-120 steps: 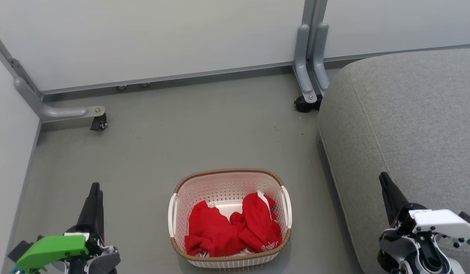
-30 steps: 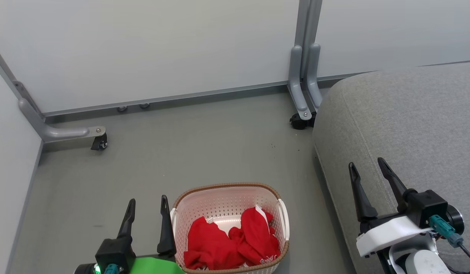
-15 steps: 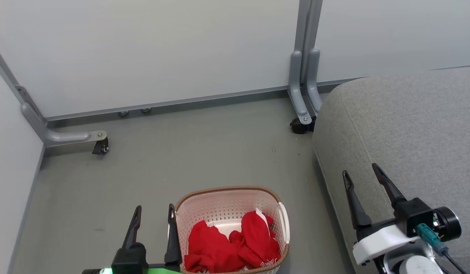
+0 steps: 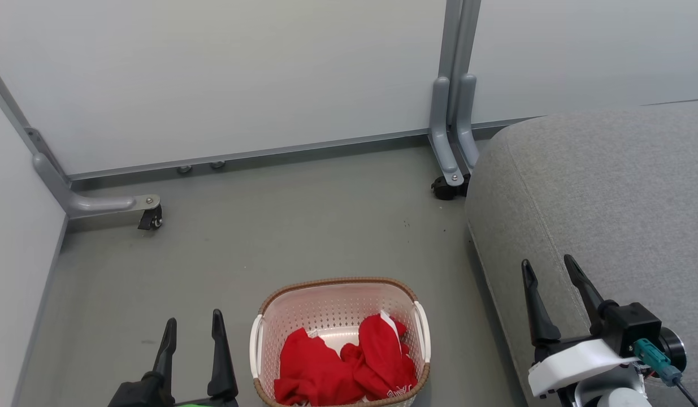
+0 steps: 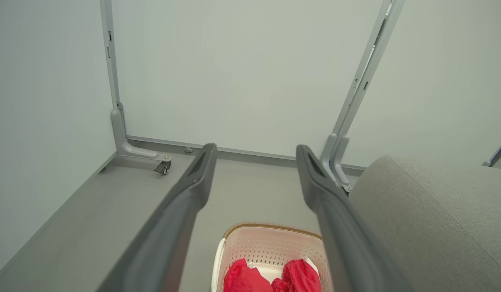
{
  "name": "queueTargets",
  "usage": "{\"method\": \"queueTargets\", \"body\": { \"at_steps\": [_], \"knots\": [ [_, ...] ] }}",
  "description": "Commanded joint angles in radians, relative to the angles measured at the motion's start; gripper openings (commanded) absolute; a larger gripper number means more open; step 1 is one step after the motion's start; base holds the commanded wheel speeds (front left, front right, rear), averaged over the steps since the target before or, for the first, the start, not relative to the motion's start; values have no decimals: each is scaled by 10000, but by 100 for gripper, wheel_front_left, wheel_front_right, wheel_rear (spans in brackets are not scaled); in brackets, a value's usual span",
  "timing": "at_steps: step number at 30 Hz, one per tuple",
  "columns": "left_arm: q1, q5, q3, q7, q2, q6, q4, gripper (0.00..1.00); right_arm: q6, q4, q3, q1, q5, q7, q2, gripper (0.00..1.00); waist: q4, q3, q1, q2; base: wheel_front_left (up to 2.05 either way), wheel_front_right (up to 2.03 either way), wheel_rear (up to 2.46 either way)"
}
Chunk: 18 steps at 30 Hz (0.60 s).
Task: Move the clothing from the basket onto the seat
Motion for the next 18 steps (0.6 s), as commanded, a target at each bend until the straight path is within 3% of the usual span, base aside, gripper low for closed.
{"method": "queueTargets", "body": {
  "at_steps": [1, 18],
  "knots": [
    [184, -40, 30, -94, 1, -33, 1, 100, 0, 57, -11, 97, -34, -96, 19, 100, -8, -2, 0, 0, 0, 0, 0],
    [200, -150, 211, -167, 8, -246, 600, 100, 1, 443, 366, 105, -92, -179, -103, 100, 4, -58, 0, 0, 0, 0, 0]
  ]
}}
